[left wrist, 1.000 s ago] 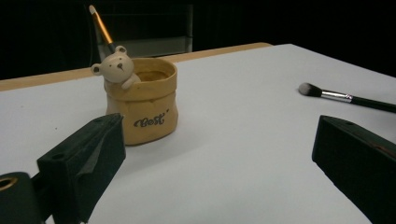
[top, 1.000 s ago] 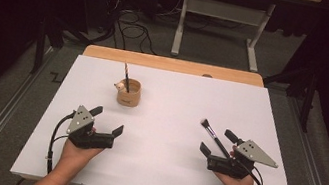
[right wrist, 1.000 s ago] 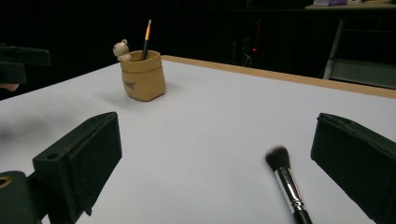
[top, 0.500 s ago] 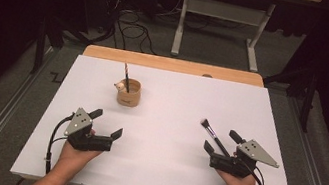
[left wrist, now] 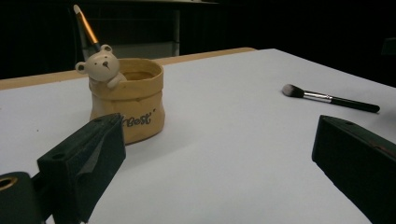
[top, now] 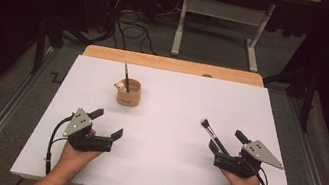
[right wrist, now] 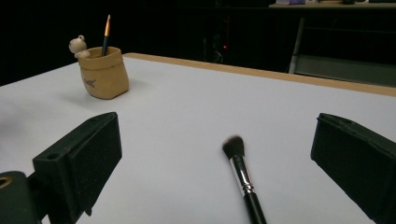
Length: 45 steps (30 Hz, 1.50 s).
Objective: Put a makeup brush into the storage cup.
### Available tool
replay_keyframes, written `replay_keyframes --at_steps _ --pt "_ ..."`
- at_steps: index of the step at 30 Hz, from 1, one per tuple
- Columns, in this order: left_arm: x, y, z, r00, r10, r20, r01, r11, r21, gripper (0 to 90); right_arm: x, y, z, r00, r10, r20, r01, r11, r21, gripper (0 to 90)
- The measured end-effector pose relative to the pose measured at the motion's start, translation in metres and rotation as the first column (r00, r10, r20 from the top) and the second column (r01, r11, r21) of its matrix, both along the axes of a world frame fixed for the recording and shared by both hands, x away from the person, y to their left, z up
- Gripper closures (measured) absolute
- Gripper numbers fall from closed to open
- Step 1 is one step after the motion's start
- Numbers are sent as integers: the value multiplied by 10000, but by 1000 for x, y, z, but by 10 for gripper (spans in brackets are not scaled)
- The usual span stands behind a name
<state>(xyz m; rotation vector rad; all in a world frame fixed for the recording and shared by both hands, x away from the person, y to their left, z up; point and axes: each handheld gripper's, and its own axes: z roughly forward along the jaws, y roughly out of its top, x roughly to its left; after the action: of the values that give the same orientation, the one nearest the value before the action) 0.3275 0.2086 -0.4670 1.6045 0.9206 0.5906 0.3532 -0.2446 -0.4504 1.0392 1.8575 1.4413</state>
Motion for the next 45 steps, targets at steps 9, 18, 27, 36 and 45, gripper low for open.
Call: replay_keyframes --at_steps 9,18,27,36,45 --pt "3 3 -2 10000 63 17 -63 10000 76 30 -3 -10 -3 9986 -334 -414 314 9983 -490 25" --pt "1 3 -1 9997 79 242 -80 10000 22 29 -5 -15 -10 9958 -564 -725 500 9949 -874 25" --pt "2 4 -2 9995 238 186 -238 9997 22 7 -5 -21 -3 9898 -619 -1283 414 9867 -1569 25" --pt "0 4 -2 9996 219 176 -222 9997 143 2 -3 -21 -6 9690 -675 -2377 56 9678 -2518 26" --pt "-1 5 -1 9995 206 224 -209 9997 116 2 2 -17 -9 9492 -595 -3091 -360 9549 -2946 29"
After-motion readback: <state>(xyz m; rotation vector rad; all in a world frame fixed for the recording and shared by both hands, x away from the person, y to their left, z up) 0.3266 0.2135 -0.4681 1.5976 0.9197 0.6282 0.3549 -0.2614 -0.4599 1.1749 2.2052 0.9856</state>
